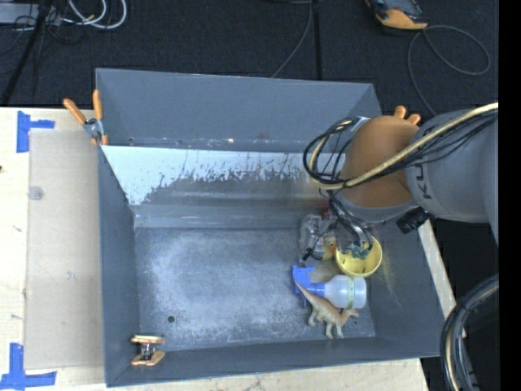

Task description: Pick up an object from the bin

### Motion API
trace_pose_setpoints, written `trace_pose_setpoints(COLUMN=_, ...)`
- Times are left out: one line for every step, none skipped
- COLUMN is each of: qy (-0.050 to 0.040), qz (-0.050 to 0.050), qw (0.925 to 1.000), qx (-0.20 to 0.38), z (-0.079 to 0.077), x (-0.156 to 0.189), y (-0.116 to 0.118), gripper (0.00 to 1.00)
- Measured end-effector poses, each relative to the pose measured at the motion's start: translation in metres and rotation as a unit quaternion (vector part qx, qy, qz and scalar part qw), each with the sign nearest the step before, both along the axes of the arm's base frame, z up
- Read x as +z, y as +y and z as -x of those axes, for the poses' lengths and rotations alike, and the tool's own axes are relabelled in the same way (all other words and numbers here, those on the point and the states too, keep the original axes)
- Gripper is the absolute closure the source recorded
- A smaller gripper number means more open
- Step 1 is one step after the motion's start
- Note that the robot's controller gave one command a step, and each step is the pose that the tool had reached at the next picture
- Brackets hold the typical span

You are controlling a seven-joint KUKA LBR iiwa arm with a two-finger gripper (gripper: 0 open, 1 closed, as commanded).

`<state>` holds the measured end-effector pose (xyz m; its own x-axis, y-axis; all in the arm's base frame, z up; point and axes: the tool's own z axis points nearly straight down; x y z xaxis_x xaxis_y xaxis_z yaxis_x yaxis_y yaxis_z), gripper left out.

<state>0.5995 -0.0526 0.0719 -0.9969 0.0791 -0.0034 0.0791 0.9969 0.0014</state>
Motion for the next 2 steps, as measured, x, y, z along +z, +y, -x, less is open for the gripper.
trace_pose_setpoints(qy=0.0004, qz=0.0, qw=1.0, qx=0.0, z=0.0002, x=-0.0003, y=0.0005, gripper=1.0)
trace_pose_setpoints(qy=0.0034, qz=-0.001, qw=1.0, qx=0.0, z=0.0019, x=0.0033, y=0.001, gripper=1.0)
